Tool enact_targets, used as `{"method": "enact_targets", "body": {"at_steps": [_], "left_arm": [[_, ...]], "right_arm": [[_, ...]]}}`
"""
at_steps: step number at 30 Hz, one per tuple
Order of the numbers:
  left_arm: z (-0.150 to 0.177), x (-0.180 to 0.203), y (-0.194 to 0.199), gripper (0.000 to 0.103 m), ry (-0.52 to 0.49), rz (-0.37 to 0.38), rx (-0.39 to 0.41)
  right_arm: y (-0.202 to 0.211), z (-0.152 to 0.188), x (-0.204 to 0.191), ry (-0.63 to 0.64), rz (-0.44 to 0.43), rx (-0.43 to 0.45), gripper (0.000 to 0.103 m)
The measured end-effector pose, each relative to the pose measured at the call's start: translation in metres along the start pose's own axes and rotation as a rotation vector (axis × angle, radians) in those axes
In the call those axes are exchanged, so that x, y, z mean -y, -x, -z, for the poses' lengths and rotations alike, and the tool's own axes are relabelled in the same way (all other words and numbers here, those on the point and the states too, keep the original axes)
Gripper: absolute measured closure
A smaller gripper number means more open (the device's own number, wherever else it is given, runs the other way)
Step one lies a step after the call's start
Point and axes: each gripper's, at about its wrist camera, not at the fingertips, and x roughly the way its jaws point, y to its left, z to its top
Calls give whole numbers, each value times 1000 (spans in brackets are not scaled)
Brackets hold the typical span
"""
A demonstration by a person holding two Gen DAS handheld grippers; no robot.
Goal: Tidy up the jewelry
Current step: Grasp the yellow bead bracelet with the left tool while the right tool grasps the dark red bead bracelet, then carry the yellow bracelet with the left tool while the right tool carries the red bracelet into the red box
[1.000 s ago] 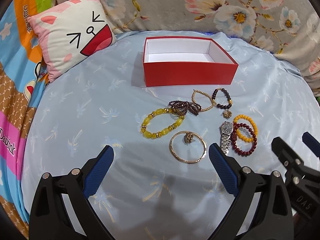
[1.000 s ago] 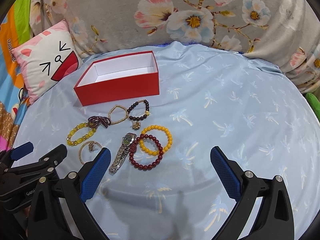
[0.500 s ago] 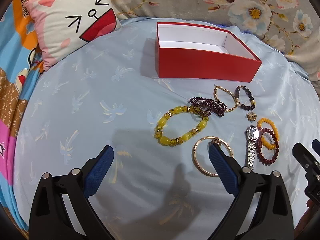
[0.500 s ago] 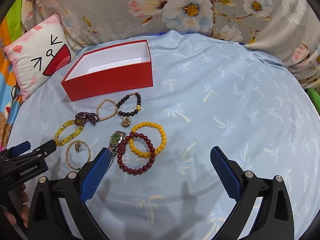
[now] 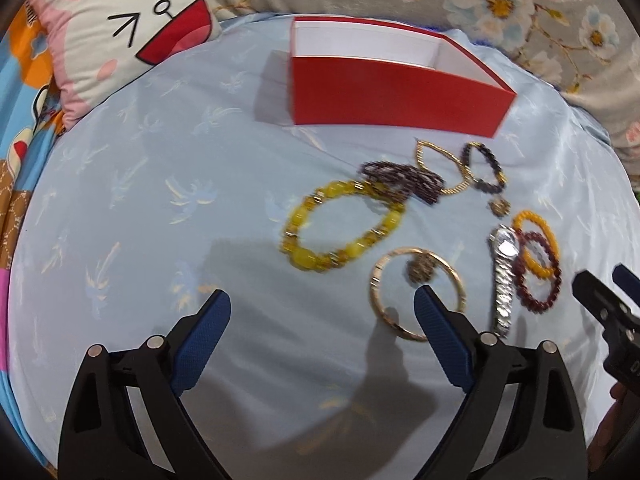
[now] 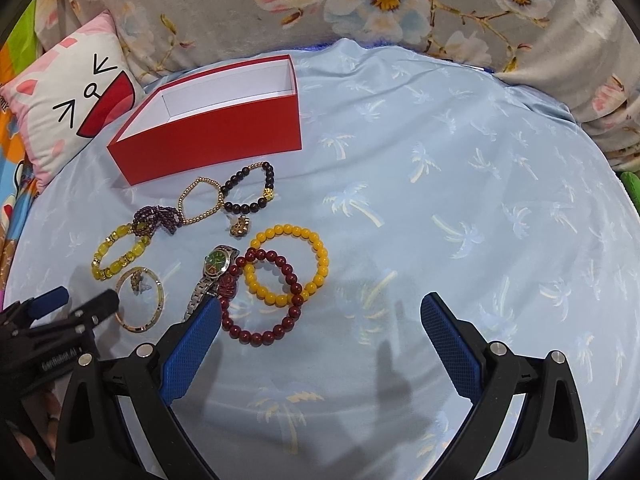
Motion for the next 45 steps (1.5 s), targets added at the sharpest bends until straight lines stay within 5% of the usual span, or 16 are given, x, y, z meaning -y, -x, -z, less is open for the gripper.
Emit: {"method": "enact_targets", "body": {"at_steps": [8,12,16,21,24,26,35,45], "left_arm": [[-25,-10,-17,17,28,9,2],[-37,-20,-25,25,77,40,-6],[-43,-18,-32,36,42,-7,5],[-41,-8,-32,54,-14,-49,31],[-40,-5,-30,72,-33,-35,40],[-39,-3,-29,94,-39,-18,41],[-30,-1,-14,94,-8,62,23],[-22,7,10,94,-13,113,35]], "right_arm": [[-8,-5,-6,11,-17,-12,7],[-10,-8,-7,11,-18,-7,7],[-15,-11,-6,6,-21,-13,7],[-23,-11,-7,5,-33,-33,9],[-26,-10,-7,2,-40,-42,15],[-28,-9,-7,1,-48,-48,20],[-33,-4,-2,-15,-85,-90,57],[-34,1,-3,7,-104,-84,78]]}}
